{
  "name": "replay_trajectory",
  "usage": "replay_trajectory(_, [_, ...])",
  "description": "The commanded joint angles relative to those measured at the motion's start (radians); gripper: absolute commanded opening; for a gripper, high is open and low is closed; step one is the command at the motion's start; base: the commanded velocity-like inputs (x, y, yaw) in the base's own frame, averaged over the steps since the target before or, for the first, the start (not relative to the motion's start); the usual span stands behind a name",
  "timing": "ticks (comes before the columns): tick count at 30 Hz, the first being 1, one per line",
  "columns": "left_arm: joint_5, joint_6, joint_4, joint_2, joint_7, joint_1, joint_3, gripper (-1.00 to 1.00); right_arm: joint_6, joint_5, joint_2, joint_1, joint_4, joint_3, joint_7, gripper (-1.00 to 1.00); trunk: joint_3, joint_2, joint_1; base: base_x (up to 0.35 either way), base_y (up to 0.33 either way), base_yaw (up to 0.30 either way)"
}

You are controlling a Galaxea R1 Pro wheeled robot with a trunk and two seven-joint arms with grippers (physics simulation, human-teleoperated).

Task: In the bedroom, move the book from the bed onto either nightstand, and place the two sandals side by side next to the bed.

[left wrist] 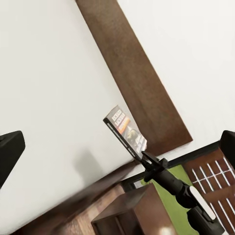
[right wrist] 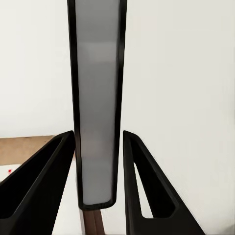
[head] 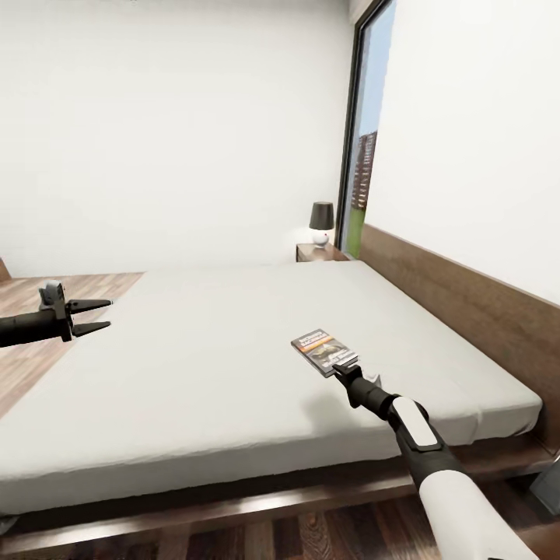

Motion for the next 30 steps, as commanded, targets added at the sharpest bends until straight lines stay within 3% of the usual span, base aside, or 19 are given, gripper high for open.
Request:
replay_trajectory(1, [-0.011,0.011,0.0,-0.001,-0.007,-0.001,0.006,1.0,0.007,-0.003,0.001,-0.001,0.0,-0.006,0.002,-1.0,-0.001,0.0,0.0,-0.005,0.0,0.179])
replay_trajectory(20, [-0.011,0.011,0.003,-0.001,-0.007,-0.001,0.006,1.0,0.007,-0.003,0.001,-0.001,0.0,-0.005,0.002,-1.0,-0.001,0.0,0.0,-0.008,0.0,0.177])
replay_trajectory(30, [-0.01,0.011,0.003,-0.001,-0.009,-0.001,0.006,1.0,0.007,-0.003,0.001,-0.001,0.0,-0.005,0.002,-1.0,-0.001,0.0,0.0,-0.205,0.0,0.176])
